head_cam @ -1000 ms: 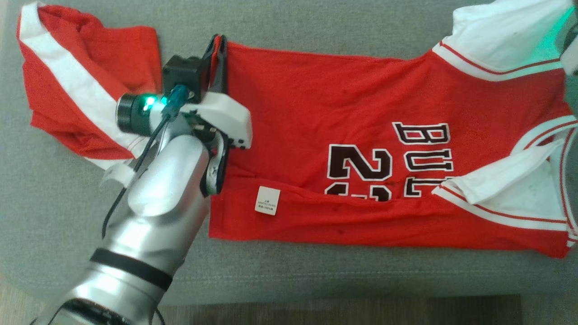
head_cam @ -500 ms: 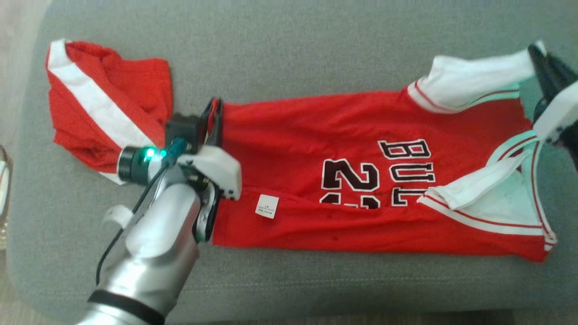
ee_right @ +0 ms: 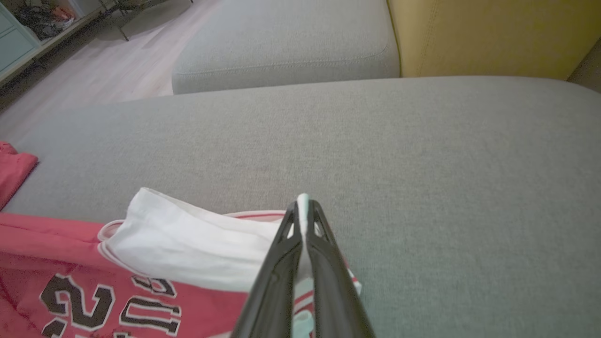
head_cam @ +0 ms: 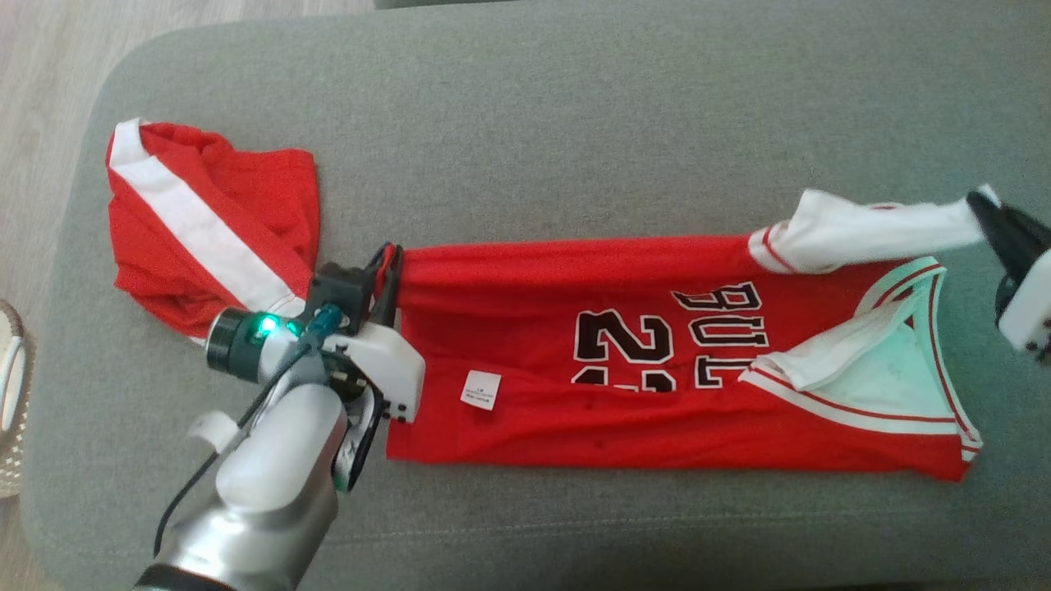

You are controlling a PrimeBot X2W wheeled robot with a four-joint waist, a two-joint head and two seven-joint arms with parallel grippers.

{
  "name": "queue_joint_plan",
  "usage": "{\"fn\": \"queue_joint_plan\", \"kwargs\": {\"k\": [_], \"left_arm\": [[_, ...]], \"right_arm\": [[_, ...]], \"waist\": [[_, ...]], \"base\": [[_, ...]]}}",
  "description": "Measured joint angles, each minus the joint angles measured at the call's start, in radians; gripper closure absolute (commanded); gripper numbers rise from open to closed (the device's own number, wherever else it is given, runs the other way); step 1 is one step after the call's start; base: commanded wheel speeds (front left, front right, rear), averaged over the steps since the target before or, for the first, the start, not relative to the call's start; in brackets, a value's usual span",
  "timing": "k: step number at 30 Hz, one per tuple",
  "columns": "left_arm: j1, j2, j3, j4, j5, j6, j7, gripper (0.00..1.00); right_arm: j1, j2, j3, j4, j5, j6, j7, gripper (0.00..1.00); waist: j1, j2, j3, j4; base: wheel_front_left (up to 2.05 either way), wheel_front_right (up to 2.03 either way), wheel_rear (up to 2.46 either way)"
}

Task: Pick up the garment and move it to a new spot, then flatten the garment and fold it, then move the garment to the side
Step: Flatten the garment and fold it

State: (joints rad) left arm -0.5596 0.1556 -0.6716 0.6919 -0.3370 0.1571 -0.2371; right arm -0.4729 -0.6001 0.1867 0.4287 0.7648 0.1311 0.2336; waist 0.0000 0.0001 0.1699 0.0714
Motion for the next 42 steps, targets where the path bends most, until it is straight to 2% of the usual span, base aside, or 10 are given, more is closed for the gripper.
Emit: {"fn": "queue_joint_plan", "kwargs": {"k": [7,16,23,32,33,34,35,36,39,42], "left_arm": [[0.039,0.026,-0.050,-0.047,0.020,-0.017,0.038,1.00],[0.108,0.081,-0.093,-0.136,0.025,-0.018,0.123,1.00],[0.169,0.125,-0.126,-0.224,0.028,-0.031,0.188,1.00],[0.212,0.149,-0.148,-0.280,0.026,-0.024,0.222,1.00],[0.216,0.149,-0.152,-0.280,0.026,-0.024,0.224,0.82],[0.220,0.149,-0.154,-0.280,0.026,-0.023,0.224,0.33],[0.223,0.149,-0.155,-0.280,0.026,-0.020,0.226,0.33],[0.227,0.149,-0.155,-0.280,0.026,-0.016,0.228,0.00],[0.232,0.149,-0.151,-0.280,0.011,-0.002,0.227,0.00],[0.240,0.149,-0.117,-0.282,-0.002,0.038,0.198,0.00]], "right_arm": [[0.145,0.000,-0.110,-0.132,-0.019,0.000,0.124,1.00],[0.276,0.012,-0.154,-0.324,-0.050,0.000,0.295,1.00],[0.363,0.016,-0.202,-0.386,-0.072,0.000,0.409,1.00],[0.429,0.068,-0.251,-0.435,-0.099,0.000,0.533,1.00],[0.434,0.073,-0.256,-0.434,-0.107,0.000,0.546,0.23],[0.441,0.076,-0.263,-0.434,-0.123,0.000,0.555,0.00],[0.448,0.076,-0.267,-0.434,-0.136,0.000,0.565,0.00],[0.452,0.078,-0.273,-0.435,-0.142,0.000,0.567,0.00],[0.453,0.099,-0.299,-0.446,-0.157,0.000,0.561,0.00],[0.447,0.113,-0.304,-0.466,-0.182,0.000,0.528,0.00]], "waist": [[0.0000,0.0000,-0.018,-0.003],[0.0000,0.0000,-0.040,-0.010],[0.0000,0.0000,-0.053,-0.011],[0.0000,0.0000,-0.061,-0.018],[0.0000,0.0000,-0.062,-0.019],[0.0000,0.0000,-0.063,-0.021],[0.0000,0.0000,-0.064,-0.022],[0.0000,0.0000,-0.066,-0.023],[0.0000,0.0000,-0.074,-0.026],[0.0000,0.0000,-0.087,-0.030]], "base": [[0.00,0.00,0.00],[0.00,0.00,0.00],[0.00,0.00,0.00],[0.00,0.00,0.00],[0.00,0.00,0.00],[0.00,0.00,0.00],[0.00,0.00,0.00],[0.00,0.00,0.00],[0.00,0.00,0.00],[0.00,0.00,0.00]]}}
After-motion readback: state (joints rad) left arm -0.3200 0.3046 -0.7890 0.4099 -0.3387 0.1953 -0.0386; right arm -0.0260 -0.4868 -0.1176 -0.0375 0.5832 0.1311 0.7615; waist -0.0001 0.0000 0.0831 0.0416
